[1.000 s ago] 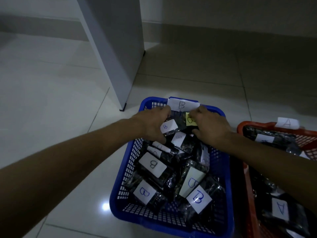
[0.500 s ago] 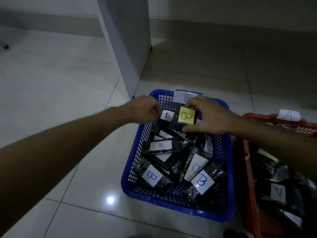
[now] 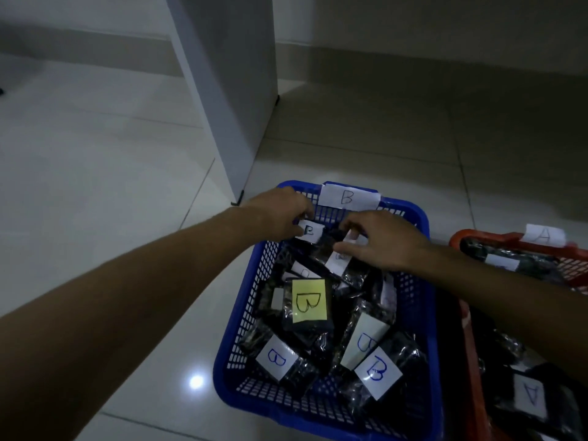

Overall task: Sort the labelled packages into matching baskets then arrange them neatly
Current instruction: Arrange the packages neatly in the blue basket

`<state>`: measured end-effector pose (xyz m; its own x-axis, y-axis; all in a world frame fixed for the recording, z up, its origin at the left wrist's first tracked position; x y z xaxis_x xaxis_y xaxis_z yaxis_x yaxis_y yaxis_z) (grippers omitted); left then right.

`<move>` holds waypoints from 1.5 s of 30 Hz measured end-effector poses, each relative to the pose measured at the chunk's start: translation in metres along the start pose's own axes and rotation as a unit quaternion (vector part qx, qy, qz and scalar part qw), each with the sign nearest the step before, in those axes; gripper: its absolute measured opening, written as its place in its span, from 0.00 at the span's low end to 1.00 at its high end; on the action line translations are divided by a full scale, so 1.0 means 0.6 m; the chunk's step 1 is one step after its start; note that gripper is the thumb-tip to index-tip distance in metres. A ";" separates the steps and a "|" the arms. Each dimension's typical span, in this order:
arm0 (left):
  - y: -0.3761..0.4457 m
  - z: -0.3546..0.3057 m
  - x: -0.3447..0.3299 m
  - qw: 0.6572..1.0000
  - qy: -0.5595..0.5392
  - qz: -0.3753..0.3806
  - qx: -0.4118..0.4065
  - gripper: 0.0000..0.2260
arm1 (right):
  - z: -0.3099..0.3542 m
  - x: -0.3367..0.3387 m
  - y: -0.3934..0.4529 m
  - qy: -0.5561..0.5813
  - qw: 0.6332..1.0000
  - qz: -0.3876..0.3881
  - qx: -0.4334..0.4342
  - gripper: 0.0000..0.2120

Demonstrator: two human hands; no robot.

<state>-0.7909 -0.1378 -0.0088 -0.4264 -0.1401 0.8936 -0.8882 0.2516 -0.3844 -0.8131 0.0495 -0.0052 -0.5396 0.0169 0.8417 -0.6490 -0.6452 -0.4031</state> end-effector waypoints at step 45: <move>0.015 0.021 -0.014 0.980 0.200 -0.018 -0.009 0.22 | -0.041 -0.034 0.080 -0.137 0.990 -0.033 0.032 0.13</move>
<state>-0.7976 -0.1464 -0.0225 -0.2913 0.2373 0.9267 -0.8965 0.2702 -0.3510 -0.8465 0.0372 -0.0503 -0.3259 -0.1401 0.9350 -0.6383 -0.6969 -0.3269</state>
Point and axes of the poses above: each hand's wrist, its own y-axis towards the middle knuckle, its own x-axis out of the back of the hand, z = x × y, the point moved 3 cm from there along y, towards the middle knuckle, and after that the axes turned 7 degrees about z, right-handed, at the moved point
